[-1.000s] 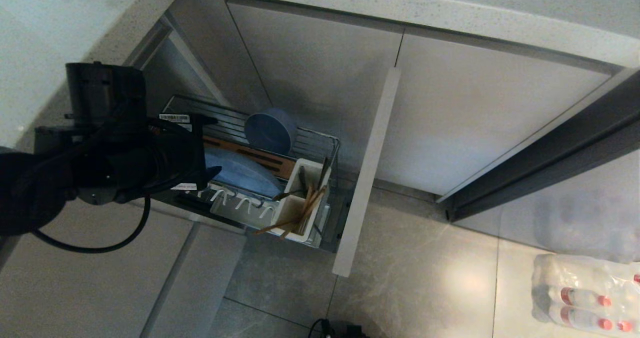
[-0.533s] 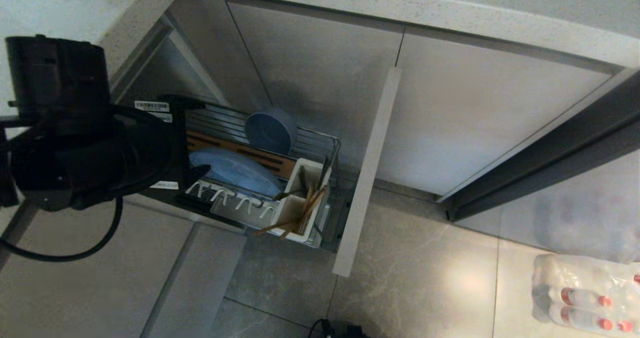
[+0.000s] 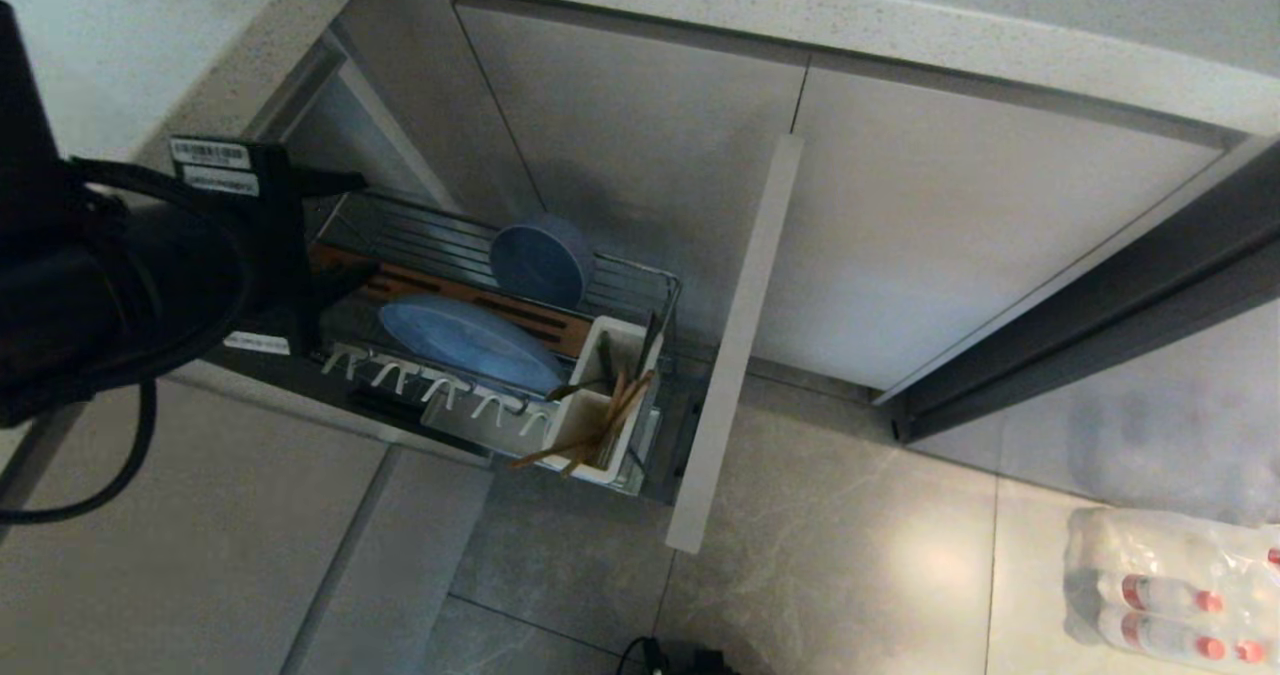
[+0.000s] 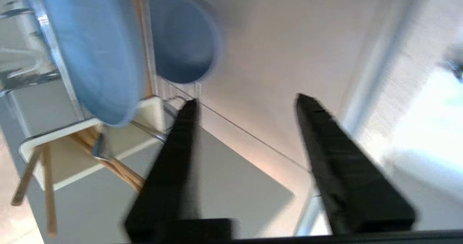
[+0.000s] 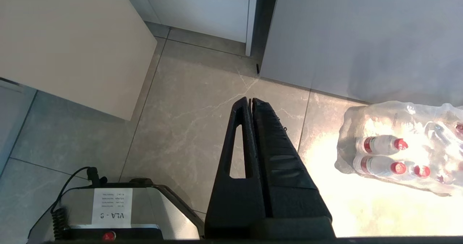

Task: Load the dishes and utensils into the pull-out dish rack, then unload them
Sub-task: Pick up the plate and place it in the cupboard, then take the plate out of the cupboard

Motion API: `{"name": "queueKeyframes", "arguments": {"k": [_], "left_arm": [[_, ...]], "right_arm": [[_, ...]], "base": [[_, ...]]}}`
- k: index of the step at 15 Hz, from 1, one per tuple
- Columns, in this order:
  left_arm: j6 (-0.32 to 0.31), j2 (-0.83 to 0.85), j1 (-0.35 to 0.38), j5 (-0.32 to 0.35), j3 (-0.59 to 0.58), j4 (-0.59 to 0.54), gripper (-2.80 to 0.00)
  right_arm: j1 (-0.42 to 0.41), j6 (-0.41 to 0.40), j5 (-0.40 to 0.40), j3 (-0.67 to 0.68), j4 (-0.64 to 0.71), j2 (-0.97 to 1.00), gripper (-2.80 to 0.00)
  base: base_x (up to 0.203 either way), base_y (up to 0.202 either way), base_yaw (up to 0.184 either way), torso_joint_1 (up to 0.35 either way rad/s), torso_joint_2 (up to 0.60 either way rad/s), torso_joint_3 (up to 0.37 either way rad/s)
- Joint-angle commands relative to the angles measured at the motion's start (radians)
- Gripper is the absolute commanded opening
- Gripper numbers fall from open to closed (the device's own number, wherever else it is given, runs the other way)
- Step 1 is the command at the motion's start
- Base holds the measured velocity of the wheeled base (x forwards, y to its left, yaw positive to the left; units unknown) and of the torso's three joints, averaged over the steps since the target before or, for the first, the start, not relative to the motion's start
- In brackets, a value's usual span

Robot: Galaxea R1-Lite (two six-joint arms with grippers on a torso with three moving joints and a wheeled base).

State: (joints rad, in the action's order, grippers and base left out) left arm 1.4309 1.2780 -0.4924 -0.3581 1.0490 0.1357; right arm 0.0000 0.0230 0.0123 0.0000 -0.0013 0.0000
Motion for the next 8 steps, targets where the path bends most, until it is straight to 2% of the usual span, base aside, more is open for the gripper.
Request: {"name": "queueKeyframes", "arguments": {"k": [1,5,7,8], "left_arm": [[-0.025,-0.047,-0.015,-0.002,0.011,0.002,-2.8],[-0.185,-0.101,-0.077,0.0,0.087,0.0,-2.8],[-0.235,-0.133,-0.09,0.0,0.12,-0.004,-2.8],[-0.283,-0.153,-0.092,0.001,0.153,-0.007,-2.8]], "right_arm": [[0.0,0.0,0.0,0.0,0.0,0.0,-2.8],[0.0,0.0,0.0,0.0,0.0,0.002,-2.8],[0.0,0.0,0.0,0.0,0.0,0.002,-2.8],[0.0,0.0,0.0,0.0,0.0,0.001,-2.8]], "base": [[0.0,0.0,0.0,0.0,0.0,0.0],[0.0,0.0,0.0,0.0,0.0,0.0],[0.0,0.0,0.0,0.0,0.0,0.0],[0.0,0.0,0.0,0.0,0.0,0.0]]}}
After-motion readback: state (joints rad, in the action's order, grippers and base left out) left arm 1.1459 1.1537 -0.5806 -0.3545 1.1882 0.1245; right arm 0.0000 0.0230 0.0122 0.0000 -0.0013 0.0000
